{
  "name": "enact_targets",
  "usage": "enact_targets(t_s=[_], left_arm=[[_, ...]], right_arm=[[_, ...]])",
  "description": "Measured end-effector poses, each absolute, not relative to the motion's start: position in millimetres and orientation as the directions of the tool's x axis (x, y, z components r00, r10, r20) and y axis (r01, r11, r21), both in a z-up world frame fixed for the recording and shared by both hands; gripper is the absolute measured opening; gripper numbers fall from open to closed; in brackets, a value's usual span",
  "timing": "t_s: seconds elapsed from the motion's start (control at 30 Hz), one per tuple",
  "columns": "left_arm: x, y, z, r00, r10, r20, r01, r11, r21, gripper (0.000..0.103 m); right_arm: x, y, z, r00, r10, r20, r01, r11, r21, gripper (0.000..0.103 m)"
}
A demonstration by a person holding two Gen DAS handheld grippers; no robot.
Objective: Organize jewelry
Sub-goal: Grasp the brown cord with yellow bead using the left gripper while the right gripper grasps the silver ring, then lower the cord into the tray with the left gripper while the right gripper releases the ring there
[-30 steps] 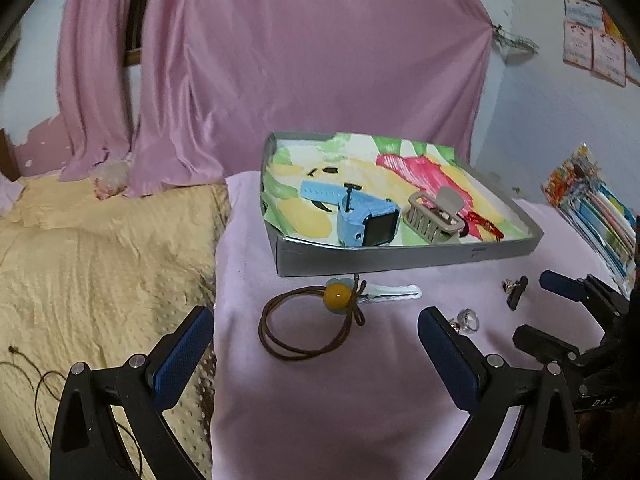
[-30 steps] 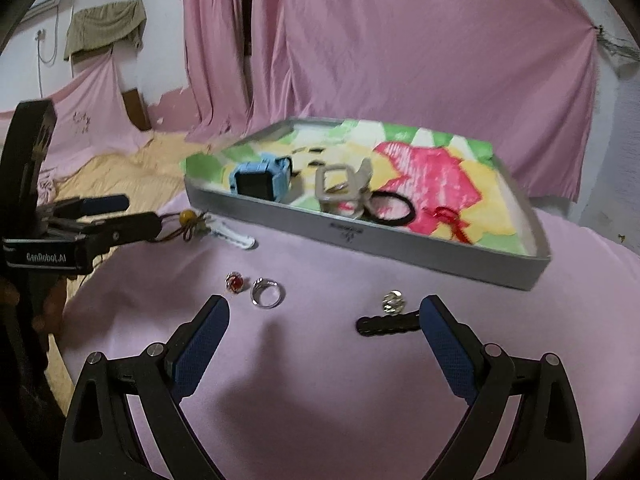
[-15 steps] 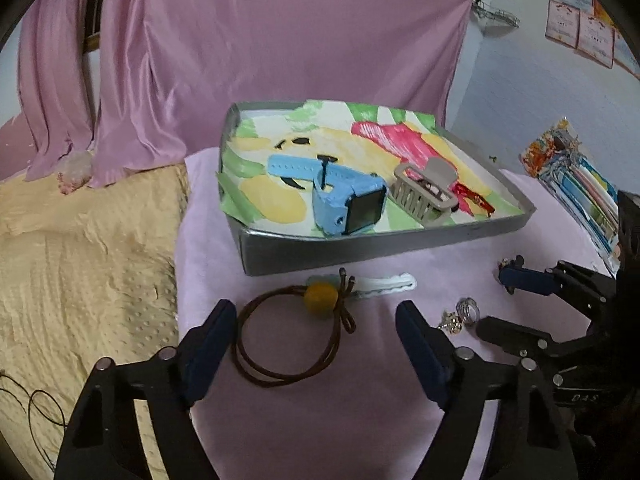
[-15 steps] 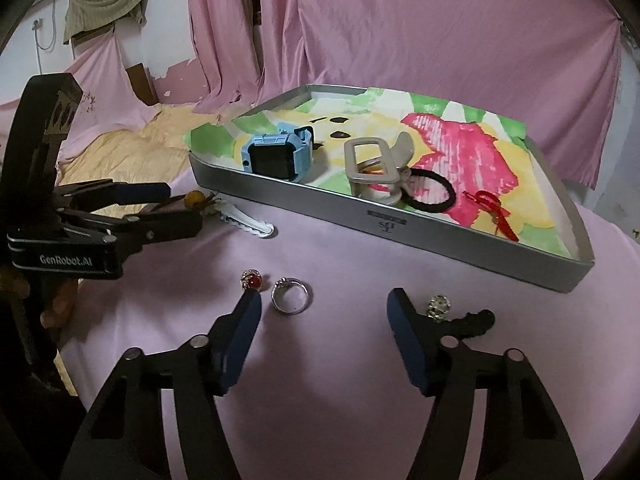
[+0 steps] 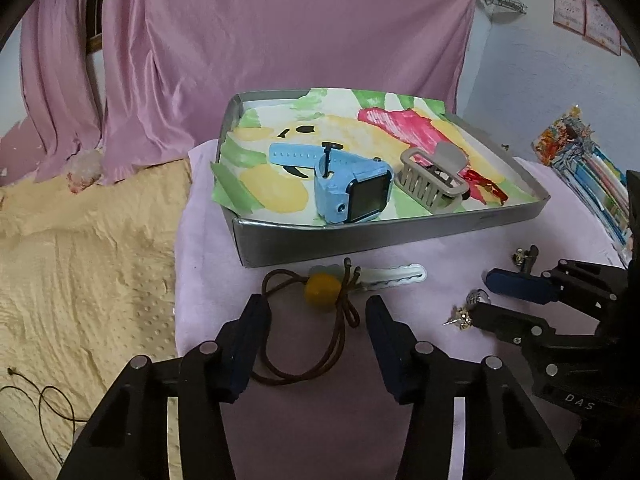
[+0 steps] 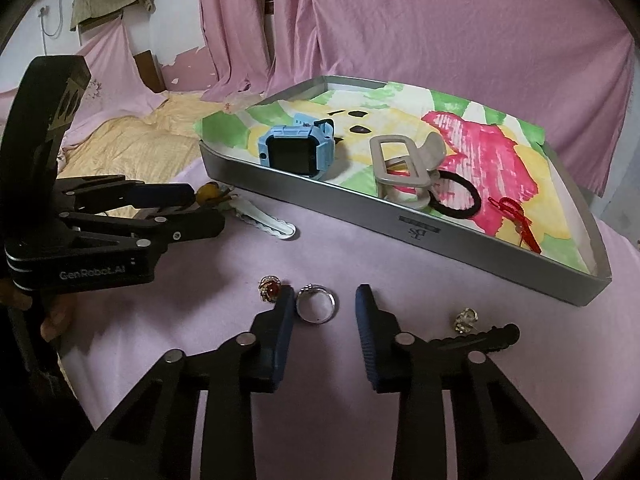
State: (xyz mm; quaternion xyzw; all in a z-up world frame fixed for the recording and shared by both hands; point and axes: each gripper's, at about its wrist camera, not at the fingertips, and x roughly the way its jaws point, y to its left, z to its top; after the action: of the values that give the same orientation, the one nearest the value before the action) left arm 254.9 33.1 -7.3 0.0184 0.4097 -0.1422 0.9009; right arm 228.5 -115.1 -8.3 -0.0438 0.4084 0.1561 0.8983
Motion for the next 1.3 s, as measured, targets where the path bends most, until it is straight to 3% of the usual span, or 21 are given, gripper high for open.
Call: enact_targets(t_s=[0.13, 0.3, 0.83, 1.3], left_arm=[[254, 33, -7, 0.631, -0.223, -0.743, 0.254, 0.964, -0.073, 0.030], [252, 32, -7, 0.631, -0.223, -0.743, 0.256, 0.964, -0.072, 0.008], [214, 14, 13, 0.679, -0.293, -0.674, 0.303, 0.947, -0.107, 0.005], [227, -21, 45, 0.733, -0.317, -0.602, 0.282, 0.947, -0.155, 0.005]], right_arm=[[228, -115, -8, 0.616, 0.256, -0.745, -0.323, 0.945, 0.058, 0.018], [226, -117, -8, 0.611, 0.271, -0.744, -0.330, 0.941, 0.072, 0.018], [213, -134, -6, 0.624, 0.340, -0.704, -0.327, 0.931, 0.160, 0.018], [211, -184, 26, 0.738, 0.292, -0.608, -0.256, 0.955, 0.148, 0.018]])
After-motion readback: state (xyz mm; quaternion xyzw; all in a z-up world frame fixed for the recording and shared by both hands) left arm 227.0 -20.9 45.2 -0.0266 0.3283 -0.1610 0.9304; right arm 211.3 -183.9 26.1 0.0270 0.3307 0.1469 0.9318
